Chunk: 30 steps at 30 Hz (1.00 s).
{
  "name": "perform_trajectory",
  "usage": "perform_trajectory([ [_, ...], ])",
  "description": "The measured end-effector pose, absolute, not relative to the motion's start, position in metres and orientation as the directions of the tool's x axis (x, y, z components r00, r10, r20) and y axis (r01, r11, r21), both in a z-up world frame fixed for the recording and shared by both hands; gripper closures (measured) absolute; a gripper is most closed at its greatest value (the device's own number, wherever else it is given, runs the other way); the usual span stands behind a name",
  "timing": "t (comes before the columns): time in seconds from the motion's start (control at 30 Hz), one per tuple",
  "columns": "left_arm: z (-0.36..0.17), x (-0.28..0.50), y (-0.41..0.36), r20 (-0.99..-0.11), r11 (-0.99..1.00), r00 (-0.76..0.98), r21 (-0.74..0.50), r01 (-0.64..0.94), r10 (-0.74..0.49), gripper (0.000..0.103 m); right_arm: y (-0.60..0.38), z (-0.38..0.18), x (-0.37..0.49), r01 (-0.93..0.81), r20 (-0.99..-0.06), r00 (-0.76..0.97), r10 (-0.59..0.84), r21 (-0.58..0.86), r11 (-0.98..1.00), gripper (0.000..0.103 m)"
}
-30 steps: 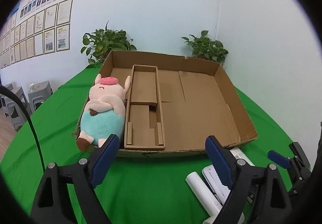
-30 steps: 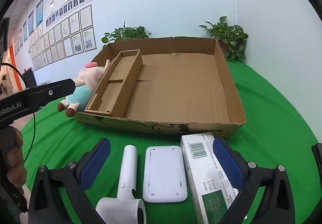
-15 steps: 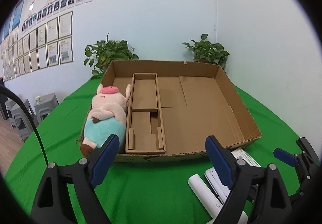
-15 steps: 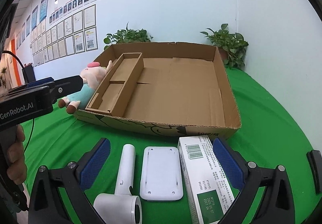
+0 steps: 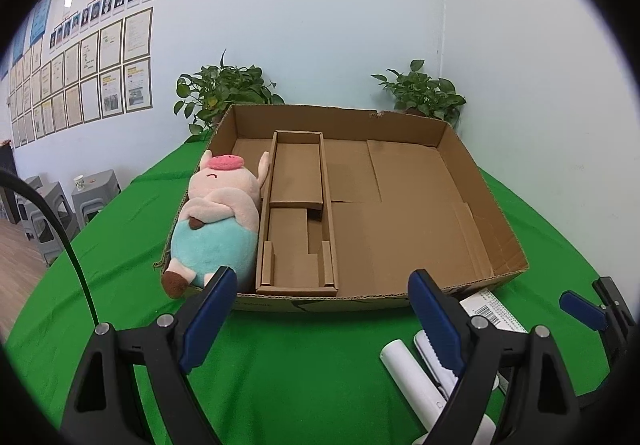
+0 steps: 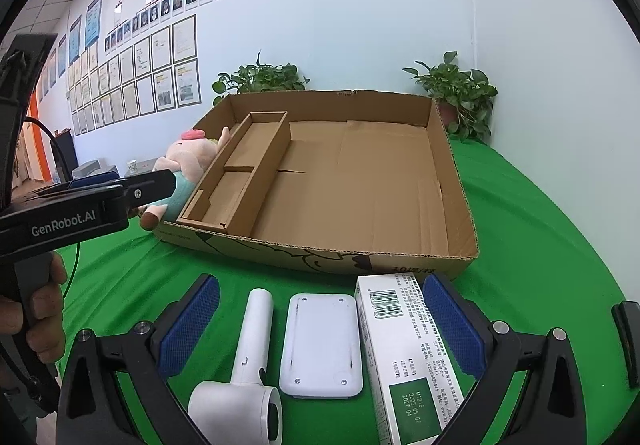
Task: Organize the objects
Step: 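Release the long box in the tray and withdraw both tools, then move the right tool to the white hair dryer and grasp its head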
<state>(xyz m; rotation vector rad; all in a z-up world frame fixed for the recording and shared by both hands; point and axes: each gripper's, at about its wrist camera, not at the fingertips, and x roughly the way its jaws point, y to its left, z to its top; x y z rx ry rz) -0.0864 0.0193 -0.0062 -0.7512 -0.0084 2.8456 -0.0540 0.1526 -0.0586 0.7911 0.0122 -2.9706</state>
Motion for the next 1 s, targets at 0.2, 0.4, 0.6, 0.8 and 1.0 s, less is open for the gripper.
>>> perform_trajectory([
  [0.2,-0.009,-0.08,0.016,-0.498,-0.98,-0.846,-0.049,-0.192,0.19,0.016,0.147,-0.06,-0.049,0.094,-0.491,-0.866,-0.094,0.023,-0.995,0.0],
  [0.4,-0.017,-0.08,0.013,-0.537,-0.976,-0.818,-0.049,-0.214,0.207,0.016,0.14,-0.067,-0.036,0.168,-0.501,-0.85,-0.162,0.033,-0.985,0.001],
  [0.6,-0.027,-0.084,0.011,-0.597,-0.961,-0.756,-0.115,-0.253,0.27,0.016,0.135,-0.076,-0.021,0.218,-0.538,-0.818,-0.202,0.036,-0.975,0.001],
  [0.8,-0.04,-0.086,0.019,-0.645,-0.934,-0.681,-0.168,-0.316,0.347,0.016,0.132,-0.084,-0.011,0.242,-0.585,-0.777,-0.231,0.061,-0.968,0.004],
  [1.0,-0.07,-0.098,0.032,-0.702,-0.849,-0.487,-0.36,-0.388,0.52,0.016,0.116,-0.108,-0.011,0.326,-0.674,-0.684,-0.281,0.062,-0.943,0.021],
])
